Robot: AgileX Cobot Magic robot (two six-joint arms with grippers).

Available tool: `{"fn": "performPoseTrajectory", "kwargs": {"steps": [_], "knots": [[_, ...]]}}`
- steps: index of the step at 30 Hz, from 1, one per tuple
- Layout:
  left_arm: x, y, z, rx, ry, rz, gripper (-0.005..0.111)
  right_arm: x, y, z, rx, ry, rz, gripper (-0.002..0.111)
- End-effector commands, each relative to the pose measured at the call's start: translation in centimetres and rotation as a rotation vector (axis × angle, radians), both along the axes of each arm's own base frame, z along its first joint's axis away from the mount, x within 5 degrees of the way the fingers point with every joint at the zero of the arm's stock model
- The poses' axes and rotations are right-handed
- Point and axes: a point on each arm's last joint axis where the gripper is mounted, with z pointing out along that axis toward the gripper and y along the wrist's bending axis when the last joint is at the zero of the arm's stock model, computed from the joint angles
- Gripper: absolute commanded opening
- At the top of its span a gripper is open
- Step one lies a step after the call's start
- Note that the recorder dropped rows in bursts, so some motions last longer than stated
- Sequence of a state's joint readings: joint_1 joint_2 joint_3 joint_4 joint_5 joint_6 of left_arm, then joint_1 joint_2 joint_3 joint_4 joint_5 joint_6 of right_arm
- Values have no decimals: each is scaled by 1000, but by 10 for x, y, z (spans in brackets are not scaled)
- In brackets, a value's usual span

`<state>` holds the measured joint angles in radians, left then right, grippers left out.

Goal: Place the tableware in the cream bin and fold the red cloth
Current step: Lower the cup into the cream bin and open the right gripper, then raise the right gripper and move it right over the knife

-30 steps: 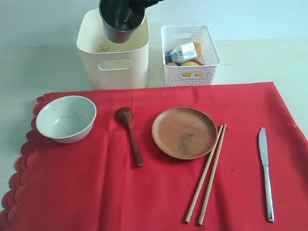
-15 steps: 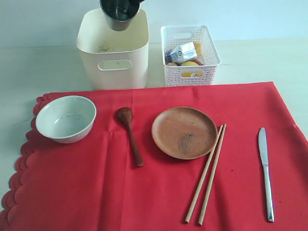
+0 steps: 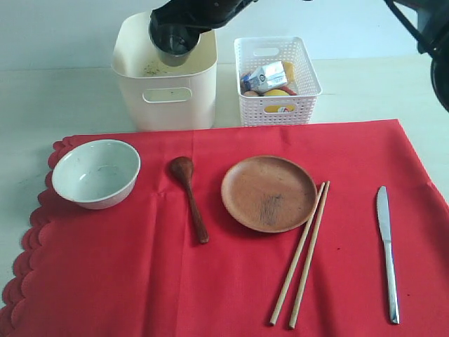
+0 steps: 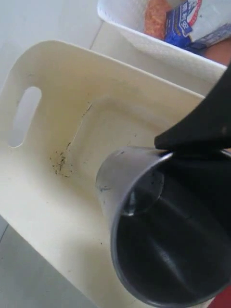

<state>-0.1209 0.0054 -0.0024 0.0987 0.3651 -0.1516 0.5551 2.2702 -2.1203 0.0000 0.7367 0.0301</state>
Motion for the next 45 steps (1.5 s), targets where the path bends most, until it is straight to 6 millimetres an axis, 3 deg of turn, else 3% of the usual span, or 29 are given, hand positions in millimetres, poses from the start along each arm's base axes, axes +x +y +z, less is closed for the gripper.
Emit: {"fn": "performPoseTrajectory", "kwargs": {"steps": [1, 13, 25, 33, 45], "knots": [[0, 0, 0, -11, -11, 2, 0, 7, 2, -9, 23, -9, -19, 0], [0, 0, 0, -11, -11, 2, 0, 13, 5, -39, -7, 27, -18, 0], [0, 0, 0, -11, -11, 2, 0, 12, 4, -42, -23, 47, -15, 39], [0, 0, 0, -11, -11, 2, 0, 4, 0, -19, -28, 52, -16, 39], [0, 0, 0, -11, -11, 2, 0, -24, -19, 45, -64, 79, -19, 39]]}}
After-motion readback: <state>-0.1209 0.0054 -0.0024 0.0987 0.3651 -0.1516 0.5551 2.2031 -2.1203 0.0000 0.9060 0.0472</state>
